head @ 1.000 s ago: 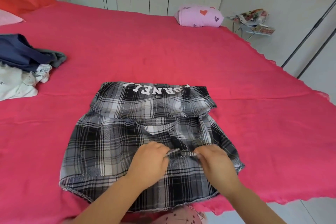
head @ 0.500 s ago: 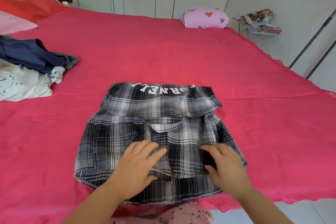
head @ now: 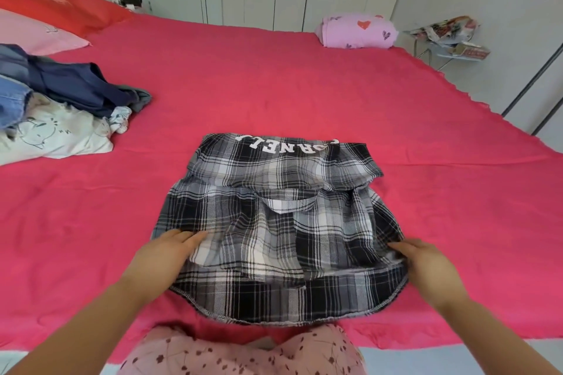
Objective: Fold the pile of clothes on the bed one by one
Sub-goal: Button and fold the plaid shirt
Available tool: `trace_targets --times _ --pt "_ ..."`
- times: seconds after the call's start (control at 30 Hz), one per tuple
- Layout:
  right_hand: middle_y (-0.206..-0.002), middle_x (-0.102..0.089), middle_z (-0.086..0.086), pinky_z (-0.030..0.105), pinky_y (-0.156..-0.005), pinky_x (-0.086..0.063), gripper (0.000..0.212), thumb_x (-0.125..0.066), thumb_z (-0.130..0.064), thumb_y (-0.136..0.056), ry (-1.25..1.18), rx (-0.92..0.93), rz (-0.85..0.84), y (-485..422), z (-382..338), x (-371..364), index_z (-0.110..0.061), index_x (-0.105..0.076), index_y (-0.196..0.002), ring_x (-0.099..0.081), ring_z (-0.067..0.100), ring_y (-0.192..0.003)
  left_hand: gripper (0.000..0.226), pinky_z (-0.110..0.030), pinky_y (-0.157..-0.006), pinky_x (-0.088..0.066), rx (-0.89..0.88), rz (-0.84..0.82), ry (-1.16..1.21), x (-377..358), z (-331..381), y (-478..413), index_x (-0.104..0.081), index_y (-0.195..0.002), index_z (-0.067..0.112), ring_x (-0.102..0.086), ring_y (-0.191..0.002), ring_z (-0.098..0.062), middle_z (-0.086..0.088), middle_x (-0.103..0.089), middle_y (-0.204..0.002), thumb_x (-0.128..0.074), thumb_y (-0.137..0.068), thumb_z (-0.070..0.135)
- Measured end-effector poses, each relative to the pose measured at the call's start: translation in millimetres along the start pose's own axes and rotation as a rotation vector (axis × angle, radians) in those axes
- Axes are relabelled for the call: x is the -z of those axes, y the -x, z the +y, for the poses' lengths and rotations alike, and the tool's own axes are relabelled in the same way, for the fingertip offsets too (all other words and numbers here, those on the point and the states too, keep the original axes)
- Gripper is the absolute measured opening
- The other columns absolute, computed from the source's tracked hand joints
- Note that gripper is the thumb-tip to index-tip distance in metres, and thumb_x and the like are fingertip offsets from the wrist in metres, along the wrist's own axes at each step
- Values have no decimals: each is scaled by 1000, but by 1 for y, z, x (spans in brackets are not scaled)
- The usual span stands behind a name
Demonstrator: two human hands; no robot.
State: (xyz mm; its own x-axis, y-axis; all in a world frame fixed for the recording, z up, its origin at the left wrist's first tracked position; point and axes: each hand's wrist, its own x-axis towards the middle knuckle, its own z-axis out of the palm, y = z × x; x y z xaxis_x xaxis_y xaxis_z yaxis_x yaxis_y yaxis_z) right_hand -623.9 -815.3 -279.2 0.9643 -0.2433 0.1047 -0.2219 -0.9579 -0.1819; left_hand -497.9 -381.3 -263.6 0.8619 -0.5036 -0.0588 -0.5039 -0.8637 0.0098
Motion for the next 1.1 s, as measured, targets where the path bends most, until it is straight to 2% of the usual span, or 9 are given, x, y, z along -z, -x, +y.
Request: trace_targets --times 0.23,0.33,0.43,0.5,0.63,0.73,0.8,0.97,1.1 --pt "-74 -67 6 34 -52 -53 62 -75 19 -31 198 106 97 21 31 6 -14 -76 -84 -62 32 -59 86 -33 -52 -56 -102 135 -135 -13 -32 25 -75 -96 16 -72 -76 -25 -5 -74 -89 -85 -15 -13" --pt "-84 -69 5 39 -58 -55 65 -70 11 -37 225 105 21 30 34 -7 -17 -74 -96 -65 32 -68 82 -31 -78 -54 -124 90 -157 -17 -24 24 -73 -102 17 -71 -84 -25 -6 -73 -97 -83 -22 1" --pt "-101 -69 3 46 -71 -56 67 -59 -14 -43 234 130 -36 34 14 -3 -23 -70 -108 -66 32 -88 67 -35 -105 -23 -202 71 -92 -13 -7 24 -63 -121 21 -60 -113 -19 -1 -64 -122 -61 -55 28" --pt "-113 -66 3 51 -83 -52 73 -56 -25 -48 238 217 -45 38 -3 -3 -27 -60 -120 -62 32 -103 64 -34 -110 -12 -276 54 -105 -13 7 24 -48 -135 24 -45 -127 -16 1 -52 -135 -45 -76 51" --pt "-128 -58 -2 45 -96 -41 90 -71 -53 -53 326 425 -78 48 -29 -14 -31 -44 -136 -51 24 -118 104 -38 -111 -2 -296 -130 -220 -19 29 22 -8 -149 29 -26 -138 -23 -1 -24 -151 -38 -65 82" --pt "-128 -59 -2 46 -93 -44 103 -80 -57 -46 359 421 -139 53 -38 -19 -29 -43 -138 -59 24 -114 111 -35 -109 27 -307 -105 -164 -28 30 24 46 -123 43 25 -136 -26 6 30 -147 -50 -76 70" --pt "-126 -61 -4 45 -90 -47 106 -87 -44 -43 333 383 -149 55 -39 -20 -30 -41 -137 -61 23 -112 113 -36 -108 22 -302 -68 -108 -33 28 29 52 -115 46 25 -137 -24 9 30 -146 -56 -81 57" --pt "-124 -62 -9 39 -79 -54 107 -88 -24 -37 247 347 -163 55 -32 -16 -33 -41 -133 -64 19 -107 124 -33 -105 -33 -341 -53 -104 -25 21 33 -26 -142 28 -53 -121 -16 8 -50 -135 -85 -33 30" --pt "-118 -66 -7 37 -75 -58 96 -85 -3 -44 178 355 -103 48 -21 -13 -31 -49 -128 -66 21 -101 76 -30 -112 0 -269 -22 91 -17 21 30 -22 -144 28 -20 -143 -17 10 -20 -151 -45 -77 -1"
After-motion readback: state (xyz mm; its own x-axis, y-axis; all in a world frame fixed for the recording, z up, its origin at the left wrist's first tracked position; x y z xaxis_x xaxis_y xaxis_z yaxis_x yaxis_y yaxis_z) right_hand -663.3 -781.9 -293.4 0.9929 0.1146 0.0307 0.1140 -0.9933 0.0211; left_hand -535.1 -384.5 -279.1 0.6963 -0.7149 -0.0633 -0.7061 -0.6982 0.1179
